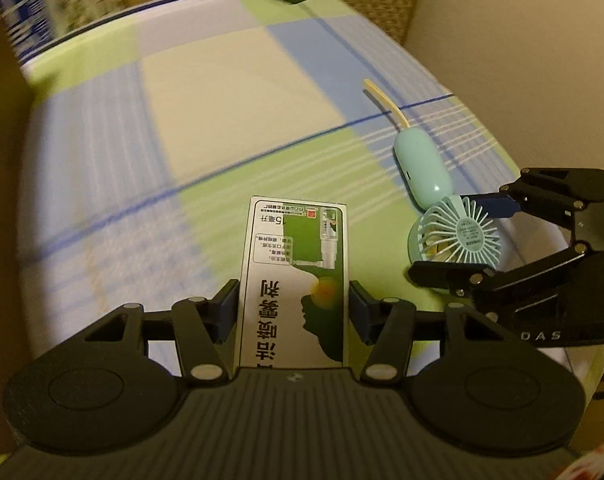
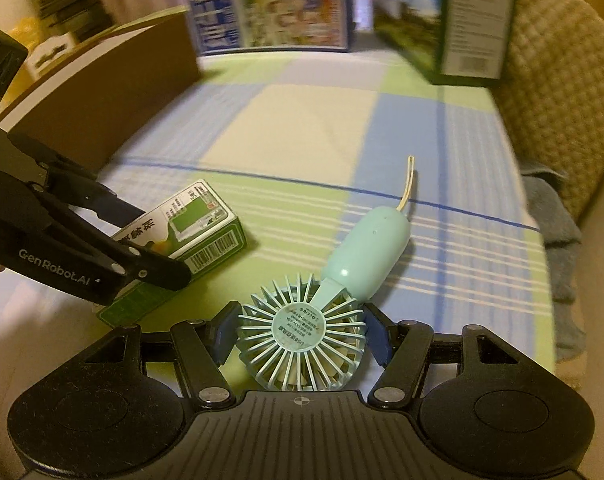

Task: Organize rigid objects
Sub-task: 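Tip up and grasp the white-green medicine box with the left gripper while the right holds the fan, then carry the white-green medicine box and fan over the brown box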

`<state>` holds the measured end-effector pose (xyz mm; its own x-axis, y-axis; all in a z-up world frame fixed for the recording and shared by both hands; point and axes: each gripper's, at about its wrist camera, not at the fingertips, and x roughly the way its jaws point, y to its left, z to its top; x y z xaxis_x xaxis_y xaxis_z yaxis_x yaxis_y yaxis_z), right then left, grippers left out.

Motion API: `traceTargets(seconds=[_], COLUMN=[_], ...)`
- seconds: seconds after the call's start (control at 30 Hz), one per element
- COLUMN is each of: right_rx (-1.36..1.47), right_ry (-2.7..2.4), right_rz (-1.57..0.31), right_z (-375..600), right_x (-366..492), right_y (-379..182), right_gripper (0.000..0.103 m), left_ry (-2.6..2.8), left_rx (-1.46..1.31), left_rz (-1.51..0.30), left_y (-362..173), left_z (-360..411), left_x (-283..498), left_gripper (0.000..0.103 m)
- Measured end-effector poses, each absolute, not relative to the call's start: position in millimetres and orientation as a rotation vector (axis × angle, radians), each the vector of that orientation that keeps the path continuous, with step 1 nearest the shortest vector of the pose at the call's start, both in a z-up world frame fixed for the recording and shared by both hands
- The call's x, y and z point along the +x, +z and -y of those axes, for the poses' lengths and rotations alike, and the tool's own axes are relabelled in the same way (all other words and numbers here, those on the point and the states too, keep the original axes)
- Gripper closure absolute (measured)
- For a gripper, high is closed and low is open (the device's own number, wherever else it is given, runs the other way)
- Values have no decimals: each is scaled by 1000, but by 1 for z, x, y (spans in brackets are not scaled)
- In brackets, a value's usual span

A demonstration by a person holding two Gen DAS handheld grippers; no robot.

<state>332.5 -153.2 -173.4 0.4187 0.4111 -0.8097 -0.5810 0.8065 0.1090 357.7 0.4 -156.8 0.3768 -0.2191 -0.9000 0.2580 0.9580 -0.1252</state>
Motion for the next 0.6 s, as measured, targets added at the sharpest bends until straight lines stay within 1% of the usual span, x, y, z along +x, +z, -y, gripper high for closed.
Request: traceTargets(seconds=[0.23,0.33,0.6], right_rx=[-336,-363,-217], right_ry=[870,880,666], right_rz=[-935,-949,-1014], right_z=[138,134,122], right_x=[298,292,296], right_y=[-177,-178,-177], right_gripper=[42,42,40], left_ry=[-197,-180,-154], left_rx=[-34,-51,-75], left_rz=[-1179,-1182,-1176], left_y=[-153,-152,-154], left_z=[-30,-33,-29], left_x=[318,309,308], left_gripper=[51,50,50])
